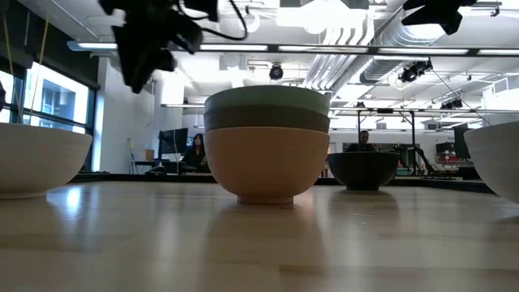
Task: Nest bowls inside each other
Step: Stack the top left white bowl on top the light blue bowl, then stack the black bowl on top of the top left white bowl
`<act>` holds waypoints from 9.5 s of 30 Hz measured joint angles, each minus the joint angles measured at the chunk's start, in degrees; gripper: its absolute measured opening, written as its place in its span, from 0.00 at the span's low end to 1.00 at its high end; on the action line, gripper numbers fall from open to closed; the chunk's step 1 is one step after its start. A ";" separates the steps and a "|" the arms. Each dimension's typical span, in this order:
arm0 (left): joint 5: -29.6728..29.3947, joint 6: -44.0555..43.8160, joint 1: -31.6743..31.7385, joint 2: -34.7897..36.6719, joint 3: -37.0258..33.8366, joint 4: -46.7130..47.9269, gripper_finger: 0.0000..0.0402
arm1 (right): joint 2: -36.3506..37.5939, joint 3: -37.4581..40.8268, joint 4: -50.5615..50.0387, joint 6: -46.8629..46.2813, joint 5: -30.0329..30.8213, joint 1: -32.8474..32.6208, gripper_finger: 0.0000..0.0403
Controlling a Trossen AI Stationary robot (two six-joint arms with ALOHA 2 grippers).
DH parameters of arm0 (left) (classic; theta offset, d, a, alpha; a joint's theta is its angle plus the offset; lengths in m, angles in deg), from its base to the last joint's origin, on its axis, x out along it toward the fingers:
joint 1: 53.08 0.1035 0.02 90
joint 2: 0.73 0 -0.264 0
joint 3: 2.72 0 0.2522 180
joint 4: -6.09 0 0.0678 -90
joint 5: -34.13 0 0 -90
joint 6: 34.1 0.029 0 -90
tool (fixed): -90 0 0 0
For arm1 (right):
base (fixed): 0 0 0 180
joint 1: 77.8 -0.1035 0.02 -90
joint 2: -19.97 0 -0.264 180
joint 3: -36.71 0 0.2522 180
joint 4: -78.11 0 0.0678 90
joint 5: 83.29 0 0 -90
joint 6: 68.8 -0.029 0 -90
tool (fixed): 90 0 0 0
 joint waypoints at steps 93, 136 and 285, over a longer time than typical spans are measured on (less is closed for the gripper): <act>6.38 -1.88 7.27 20.13 -29.40 -24.53 0.00 | -3.03 -0.02 6.00 -0.35 0.19 0.01 0.43; 5.86 -2.18 -0.15 -28.46 38.11 -6.89 0.00 | -4.92 -0.02 2.72 -1.80 -2.46 0.01 0.43; -4.61 4.49 16.06 -6.35 49.82 -7.74 0.50 | -54.45 0.02 -0.77 -16.86 -16.94 44.56 0.01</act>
